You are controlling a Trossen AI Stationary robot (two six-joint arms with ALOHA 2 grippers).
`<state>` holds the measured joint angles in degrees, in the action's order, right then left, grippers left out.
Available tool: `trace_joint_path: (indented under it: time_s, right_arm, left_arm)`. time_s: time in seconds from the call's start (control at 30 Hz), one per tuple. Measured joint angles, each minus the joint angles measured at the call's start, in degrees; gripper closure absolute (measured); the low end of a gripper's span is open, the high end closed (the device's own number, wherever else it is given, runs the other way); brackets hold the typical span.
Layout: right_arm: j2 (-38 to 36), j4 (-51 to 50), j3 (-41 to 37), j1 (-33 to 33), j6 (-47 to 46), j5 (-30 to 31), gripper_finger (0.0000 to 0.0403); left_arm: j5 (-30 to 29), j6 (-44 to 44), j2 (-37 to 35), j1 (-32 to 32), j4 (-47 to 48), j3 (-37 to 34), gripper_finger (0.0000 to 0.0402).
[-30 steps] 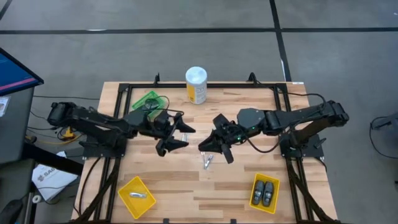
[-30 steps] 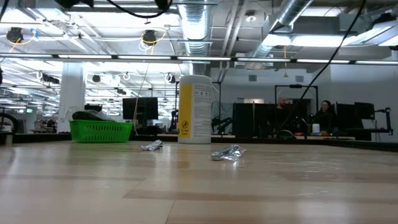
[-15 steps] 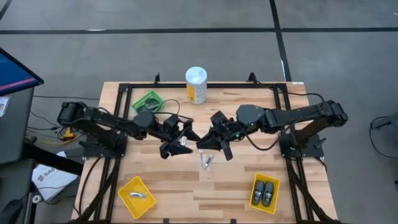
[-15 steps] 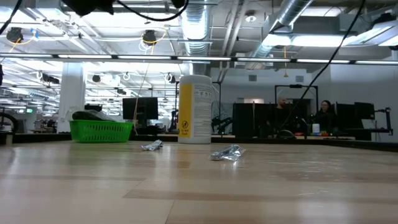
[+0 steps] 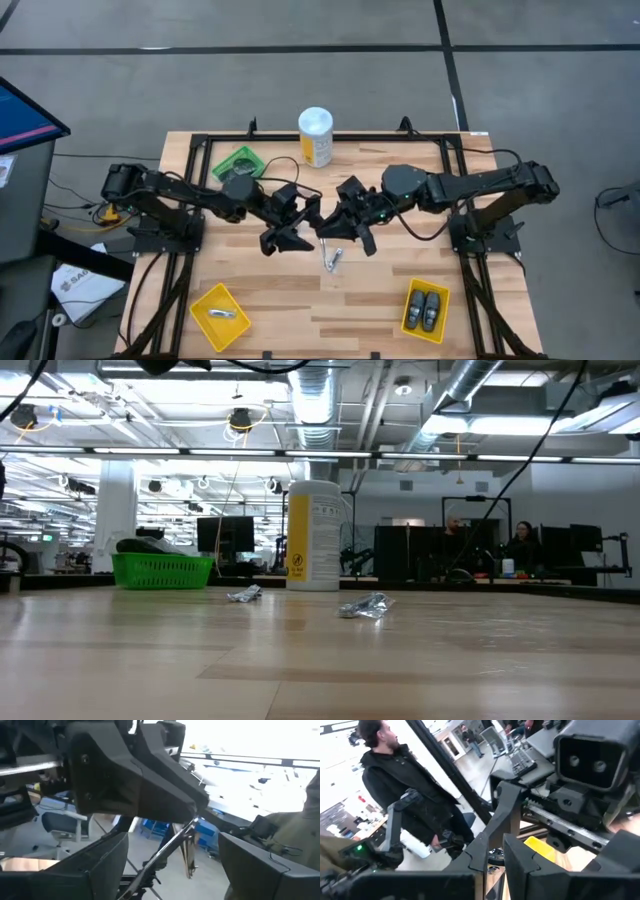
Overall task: Pick & Place Travel size toiletries
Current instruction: Put the nail cutter into the left yellow bin
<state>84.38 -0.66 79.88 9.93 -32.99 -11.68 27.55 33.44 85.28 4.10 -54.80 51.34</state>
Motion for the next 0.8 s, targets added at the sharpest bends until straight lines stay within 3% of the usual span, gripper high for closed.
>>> trace_joint_path:
  time_s: [0.4,0.8]
  right_arm:
    - [-0.02,-1.41,0.0,0.0,0.02,-8.28,0.0371]
    - [-0.11,4.68,0.0,-0.67,1.36,-9.51,0.0373]
  left_arm:
    - [13.28,10.79,-0.11,-2.24,-0.63,0.06,0.0115]
    - [13.96,11.89,-0.15,-2.4,-0.56,0.06,0.0144]
